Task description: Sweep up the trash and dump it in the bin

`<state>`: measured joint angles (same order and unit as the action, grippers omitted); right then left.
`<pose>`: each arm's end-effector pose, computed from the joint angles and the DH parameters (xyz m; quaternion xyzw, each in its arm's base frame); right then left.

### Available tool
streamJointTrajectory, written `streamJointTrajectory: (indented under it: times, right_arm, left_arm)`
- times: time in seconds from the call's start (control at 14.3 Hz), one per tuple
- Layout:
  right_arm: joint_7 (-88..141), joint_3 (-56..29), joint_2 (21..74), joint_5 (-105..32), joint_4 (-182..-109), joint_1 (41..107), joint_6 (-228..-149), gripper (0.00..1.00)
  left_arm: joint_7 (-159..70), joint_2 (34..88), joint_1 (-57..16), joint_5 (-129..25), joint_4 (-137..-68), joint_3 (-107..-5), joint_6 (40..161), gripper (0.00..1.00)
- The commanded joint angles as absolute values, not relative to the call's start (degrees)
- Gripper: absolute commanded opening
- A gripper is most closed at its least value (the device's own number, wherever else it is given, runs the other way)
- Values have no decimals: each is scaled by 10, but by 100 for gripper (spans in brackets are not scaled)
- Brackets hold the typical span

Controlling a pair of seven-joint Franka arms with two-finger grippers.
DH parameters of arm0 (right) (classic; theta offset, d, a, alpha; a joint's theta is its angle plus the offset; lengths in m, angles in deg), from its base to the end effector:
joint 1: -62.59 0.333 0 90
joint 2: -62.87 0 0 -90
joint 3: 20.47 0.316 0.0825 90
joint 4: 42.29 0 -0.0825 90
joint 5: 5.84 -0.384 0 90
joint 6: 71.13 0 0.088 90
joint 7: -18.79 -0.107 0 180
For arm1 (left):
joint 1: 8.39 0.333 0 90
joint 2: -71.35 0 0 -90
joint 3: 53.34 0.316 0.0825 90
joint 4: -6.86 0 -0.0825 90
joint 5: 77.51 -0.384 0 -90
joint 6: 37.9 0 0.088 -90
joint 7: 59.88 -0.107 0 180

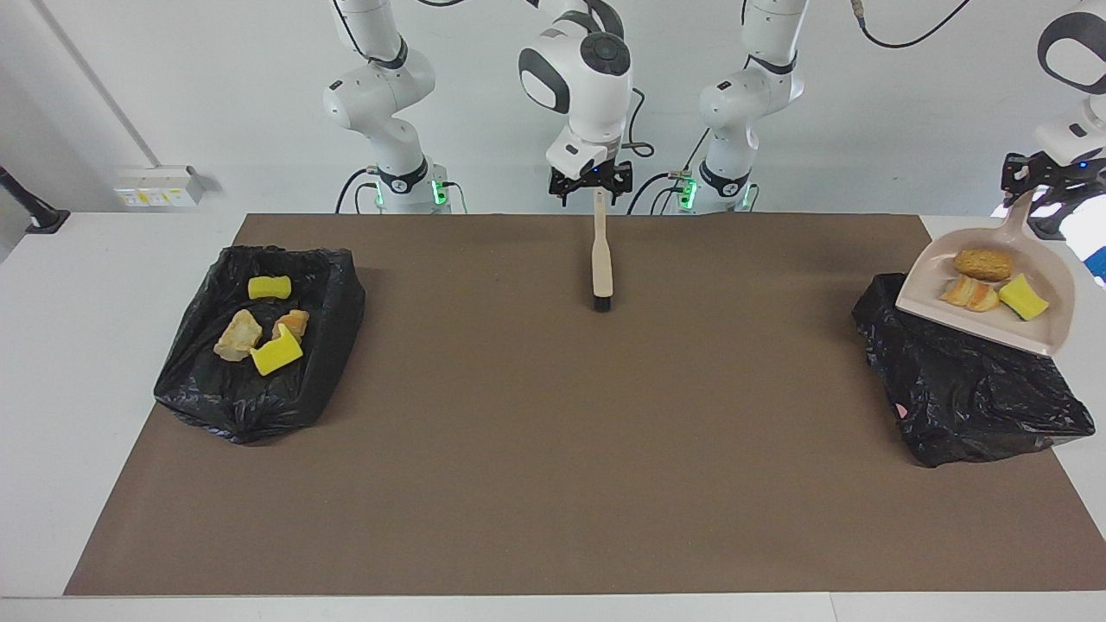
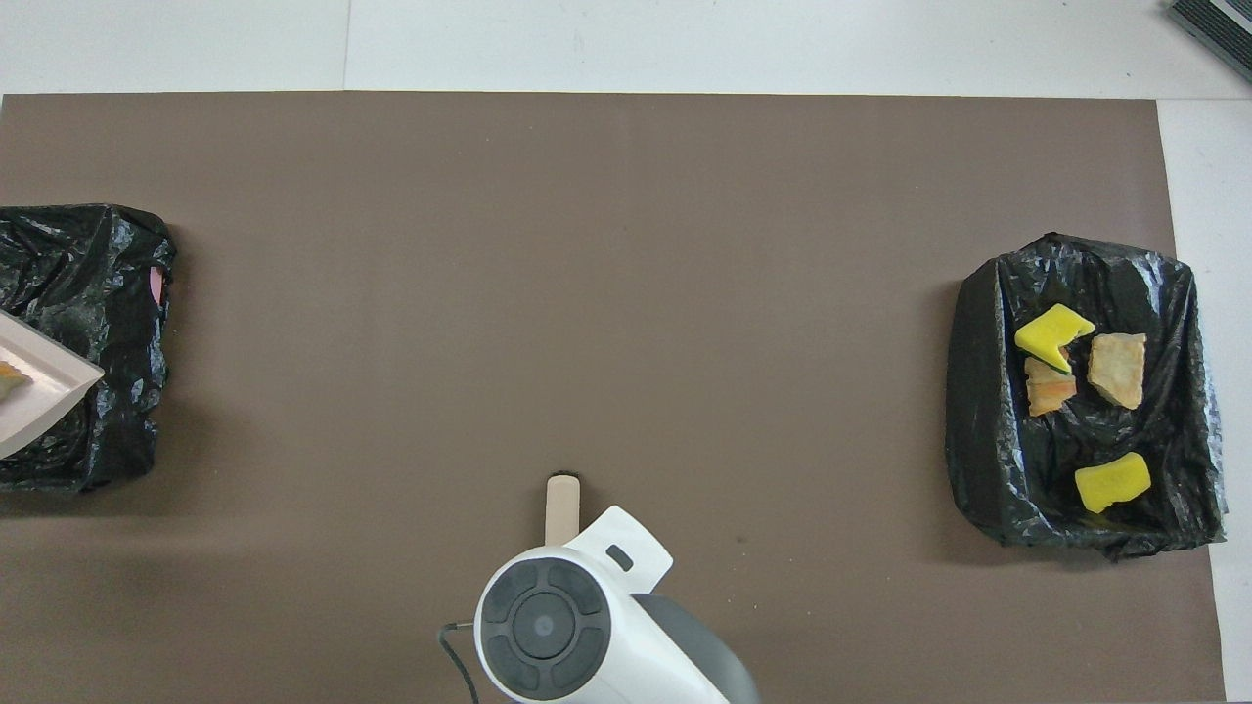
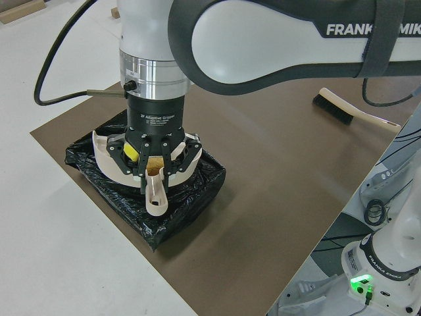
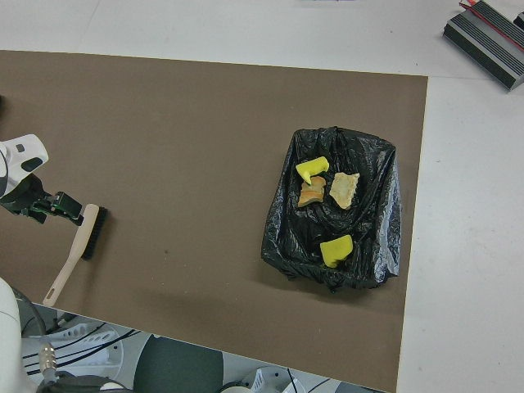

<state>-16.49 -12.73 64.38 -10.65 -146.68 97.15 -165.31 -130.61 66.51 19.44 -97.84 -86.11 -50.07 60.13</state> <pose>0.3917 0.3687 0.5270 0.9948 0.0546 -0.0840 0.0166 0.4888 0.3314 0.5698 -0.9173 0.3565 0.1363 0.1132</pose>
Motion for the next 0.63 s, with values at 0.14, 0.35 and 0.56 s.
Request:
streamJointTrajectory:
  times: [0.14, 0.35, 0.56]
  right_arm:
    - [43, -123, 657, -93, -1399, 852, -1575, 100]
    - [162, -123, 658, -83, -1368, 774, -1545, 100]
    - [220, -122, 657, -30, -1348, 731, -1537, 100]
  left_arm:
    - [-1348, 618, 168, -1070, -811, -511, 666, 0]
    - [-1373, 617, 134, -1154, -816, -511, 676, 0]
    - [-1401, 616, 126, -1193, -816, -511, 696, 0]
